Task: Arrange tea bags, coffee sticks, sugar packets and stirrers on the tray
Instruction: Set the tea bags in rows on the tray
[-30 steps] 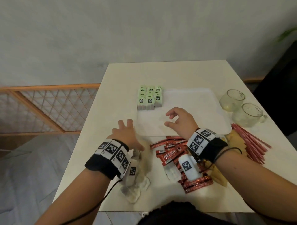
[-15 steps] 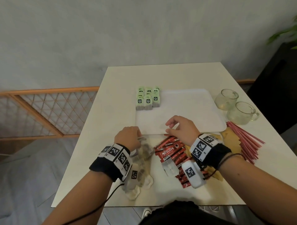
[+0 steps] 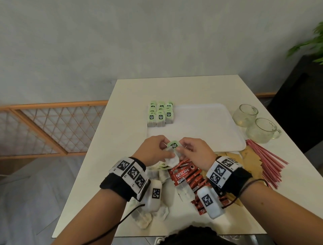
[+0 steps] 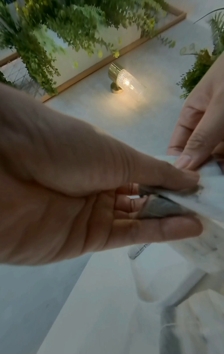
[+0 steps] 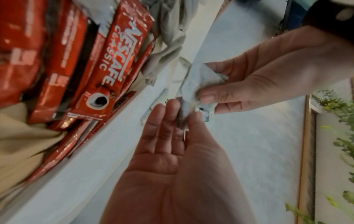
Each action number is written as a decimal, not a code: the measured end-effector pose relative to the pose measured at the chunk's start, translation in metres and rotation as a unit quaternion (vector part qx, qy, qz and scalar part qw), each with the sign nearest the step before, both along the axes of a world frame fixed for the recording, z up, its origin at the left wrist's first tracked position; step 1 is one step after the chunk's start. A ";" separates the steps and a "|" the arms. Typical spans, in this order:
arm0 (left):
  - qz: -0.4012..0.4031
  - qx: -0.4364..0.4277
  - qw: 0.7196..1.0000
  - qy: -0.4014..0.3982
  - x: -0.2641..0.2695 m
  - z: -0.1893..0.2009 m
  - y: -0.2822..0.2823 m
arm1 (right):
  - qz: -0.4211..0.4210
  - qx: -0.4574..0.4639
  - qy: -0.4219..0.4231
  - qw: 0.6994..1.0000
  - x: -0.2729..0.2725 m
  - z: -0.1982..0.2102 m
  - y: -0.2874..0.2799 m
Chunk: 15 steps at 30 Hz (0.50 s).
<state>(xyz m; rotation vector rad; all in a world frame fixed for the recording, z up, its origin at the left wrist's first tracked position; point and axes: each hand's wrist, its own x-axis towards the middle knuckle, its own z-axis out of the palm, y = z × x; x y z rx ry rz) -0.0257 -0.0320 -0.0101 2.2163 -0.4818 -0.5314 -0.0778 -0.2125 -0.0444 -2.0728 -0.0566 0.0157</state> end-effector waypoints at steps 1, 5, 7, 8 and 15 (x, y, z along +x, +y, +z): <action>-0.003 0.009 1.000 -0.001 0.002 0.000 0.000 | -0.012 0.010 0.002 1.000 0.002 0.000 -0.003; -0.018 0.038 0.999 -0.018 0.009 0.000 0.000 | -0.053 0.031 0.007 0.998 0.010 0.001 -0.015; -0.011 0.038 0.999 -0.014 0.013 0.001 -0.001 | -0.062 0.022 0.005 0.998 0.015 0.003 -0.020; -0.005 0.031 0.999 -0.008 0.016 0.001 0.000 | -0.065 0.018 0.006 0.998 0.019 0.003 -0.022; 0.039 -0.034 0.998 0.025 0.038 -0.005 0.009 | -0.079 -0.020 0.014 0.997 0.049 0.003 -0.030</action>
